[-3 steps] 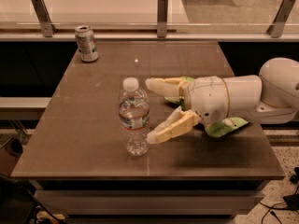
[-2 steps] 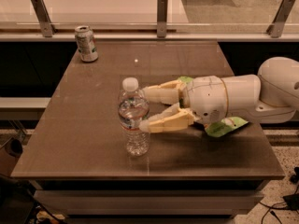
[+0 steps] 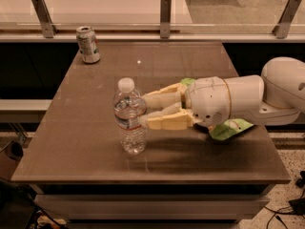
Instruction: Move water bottle near 7up can
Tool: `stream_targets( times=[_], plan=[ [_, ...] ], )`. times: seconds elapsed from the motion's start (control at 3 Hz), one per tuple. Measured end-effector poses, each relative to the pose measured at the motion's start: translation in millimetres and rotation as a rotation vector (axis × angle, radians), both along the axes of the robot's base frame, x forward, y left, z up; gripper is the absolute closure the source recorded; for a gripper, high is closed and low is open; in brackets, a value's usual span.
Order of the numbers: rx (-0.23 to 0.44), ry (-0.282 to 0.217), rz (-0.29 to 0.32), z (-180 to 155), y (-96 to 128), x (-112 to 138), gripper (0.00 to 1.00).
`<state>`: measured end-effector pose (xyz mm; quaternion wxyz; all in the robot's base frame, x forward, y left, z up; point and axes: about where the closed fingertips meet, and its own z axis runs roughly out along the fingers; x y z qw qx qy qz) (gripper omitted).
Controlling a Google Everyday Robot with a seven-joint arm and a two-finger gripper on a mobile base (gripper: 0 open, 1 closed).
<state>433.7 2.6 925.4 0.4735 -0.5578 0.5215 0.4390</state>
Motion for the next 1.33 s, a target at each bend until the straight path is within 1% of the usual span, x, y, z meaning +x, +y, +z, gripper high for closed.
stream_targets(
  times=[0.33,0.67,1.0,1.33],
  plan=[
    [-0.001,-0.002,0.005,1.1,2.3,-1.1,1.0],
    [-0.001,-0.002,0.005,1.1,2.4,-1.2,1.0],
    [-0.057,0.01,-0.023,10.8,-3.7,7.1,1.0],
    [-0.148,0.033,-0.07,26.3,-16.8,29.3,1.0]
  ],
)
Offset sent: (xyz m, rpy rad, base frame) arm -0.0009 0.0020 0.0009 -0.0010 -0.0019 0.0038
